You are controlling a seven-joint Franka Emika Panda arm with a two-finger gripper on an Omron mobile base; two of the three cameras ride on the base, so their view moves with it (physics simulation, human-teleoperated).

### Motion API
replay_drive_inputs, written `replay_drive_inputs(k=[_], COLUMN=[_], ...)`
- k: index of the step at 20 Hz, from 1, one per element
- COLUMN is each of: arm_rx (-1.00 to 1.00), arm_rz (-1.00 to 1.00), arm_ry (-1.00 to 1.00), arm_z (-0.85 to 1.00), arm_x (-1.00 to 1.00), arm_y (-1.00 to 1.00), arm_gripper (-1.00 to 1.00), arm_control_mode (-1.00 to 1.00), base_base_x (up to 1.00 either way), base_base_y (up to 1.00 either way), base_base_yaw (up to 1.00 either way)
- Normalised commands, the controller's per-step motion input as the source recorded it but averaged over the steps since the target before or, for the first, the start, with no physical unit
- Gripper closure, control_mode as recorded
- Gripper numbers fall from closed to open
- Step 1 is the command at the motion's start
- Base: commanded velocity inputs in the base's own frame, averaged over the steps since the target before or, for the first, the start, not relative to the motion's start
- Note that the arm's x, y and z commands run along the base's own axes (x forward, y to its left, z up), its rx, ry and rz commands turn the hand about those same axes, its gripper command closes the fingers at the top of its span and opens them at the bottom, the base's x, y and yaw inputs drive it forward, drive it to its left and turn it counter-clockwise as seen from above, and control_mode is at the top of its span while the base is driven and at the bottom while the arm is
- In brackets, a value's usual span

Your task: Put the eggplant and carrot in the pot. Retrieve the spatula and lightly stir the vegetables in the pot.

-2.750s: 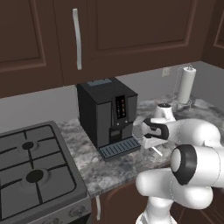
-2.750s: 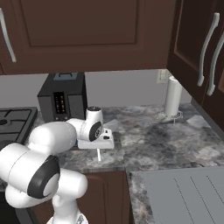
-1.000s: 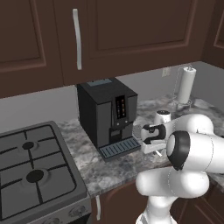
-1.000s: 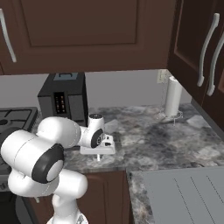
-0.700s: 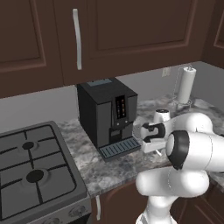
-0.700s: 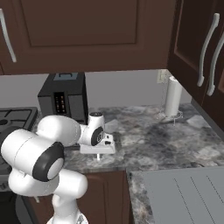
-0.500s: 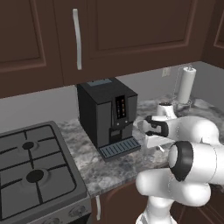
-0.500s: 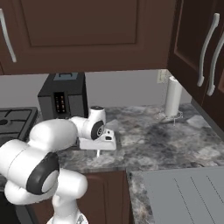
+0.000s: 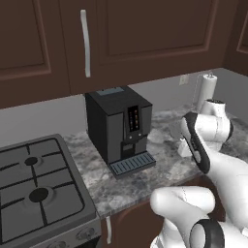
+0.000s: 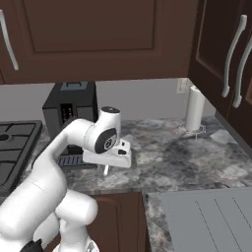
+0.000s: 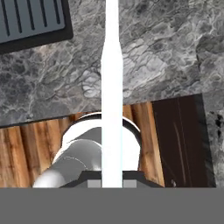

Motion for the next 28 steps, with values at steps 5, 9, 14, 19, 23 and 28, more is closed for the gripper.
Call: replay_drive_inputs(k=[5,9,14,19,23,28], arm_rx=[0.00,-0.01,0.00,0.00,0.00,0.00], arm_rz=[0.00,0.00,0.00,0.00,0.00,0.00], arm_ry=[-0.01,-0.10,0.00,0.00,0.00,0.00], arm_z=[0.86,0.51,0.00,0.00,0.00,0.00], arm_x=[-0.99,-0.75,0.00,-0.05,0.00,0.00], arm_y=[0.12,0.41,0.00,0.00,0.00,0.00], arm_gripper=[1.00,1.00,1.00,1.00,1.00,1.00], arm_control_mode=[-1.00,-1.00,-1.00,-1.00,1.00,1.00], base_base_x=[0.00,0.00,0.00,0.00,-0.93,-0.76], base_base_y=[0.00,0.00,0.00,0.00,0.59,1.00], base_base_yaw=[0.00,0.00,0.00,0.00,0.07,0.17])
